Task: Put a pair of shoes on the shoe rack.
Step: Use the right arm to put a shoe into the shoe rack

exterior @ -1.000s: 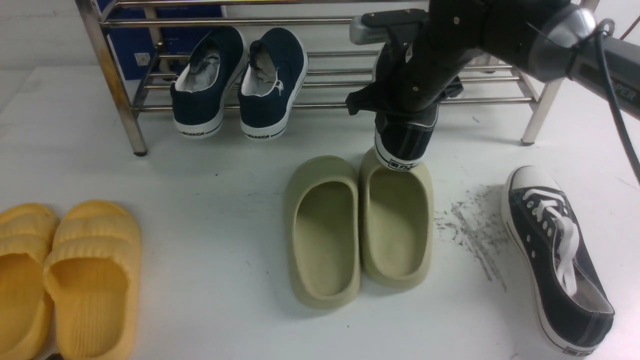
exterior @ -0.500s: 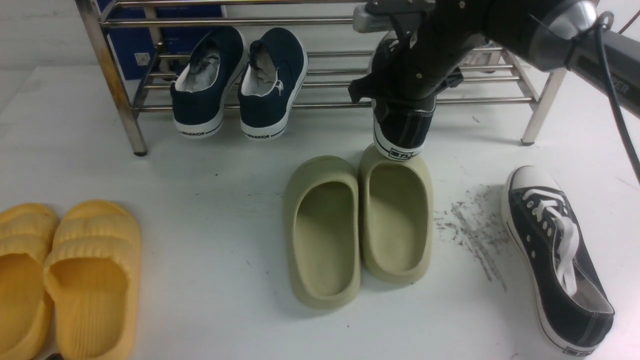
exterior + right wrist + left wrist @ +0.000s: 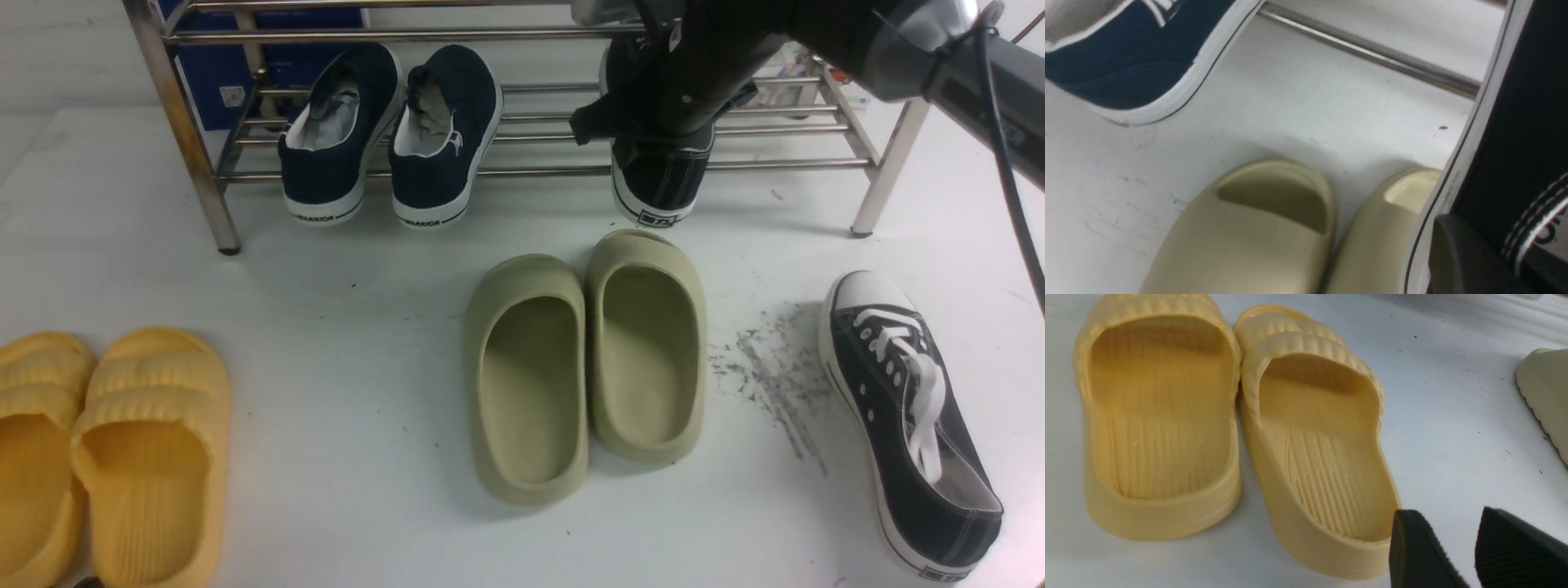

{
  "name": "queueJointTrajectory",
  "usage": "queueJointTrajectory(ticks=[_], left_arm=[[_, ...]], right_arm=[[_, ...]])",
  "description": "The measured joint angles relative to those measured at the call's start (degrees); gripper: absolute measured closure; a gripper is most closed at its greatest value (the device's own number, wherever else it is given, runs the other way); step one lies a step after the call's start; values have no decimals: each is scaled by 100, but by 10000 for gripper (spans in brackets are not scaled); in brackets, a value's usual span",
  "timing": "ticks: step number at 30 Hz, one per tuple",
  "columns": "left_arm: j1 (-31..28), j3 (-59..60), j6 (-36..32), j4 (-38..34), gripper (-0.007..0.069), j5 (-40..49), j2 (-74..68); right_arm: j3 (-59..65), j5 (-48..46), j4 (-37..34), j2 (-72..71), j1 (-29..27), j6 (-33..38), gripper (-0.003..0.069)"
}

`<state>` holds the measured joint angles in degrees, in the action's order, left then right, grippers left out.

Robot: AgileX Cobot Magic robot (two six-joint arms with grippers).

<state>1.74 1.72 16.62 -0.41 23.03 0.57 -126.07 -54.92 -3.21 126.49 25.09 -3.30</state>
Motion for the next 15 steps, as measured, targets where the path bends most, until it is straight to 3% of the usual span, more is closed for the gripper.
queueJointTrajectory(ticks=[15], left_arm=[[0,0,0,0,386,0,0]], right_arm=[[5,661,177,519,-275,16,628]])
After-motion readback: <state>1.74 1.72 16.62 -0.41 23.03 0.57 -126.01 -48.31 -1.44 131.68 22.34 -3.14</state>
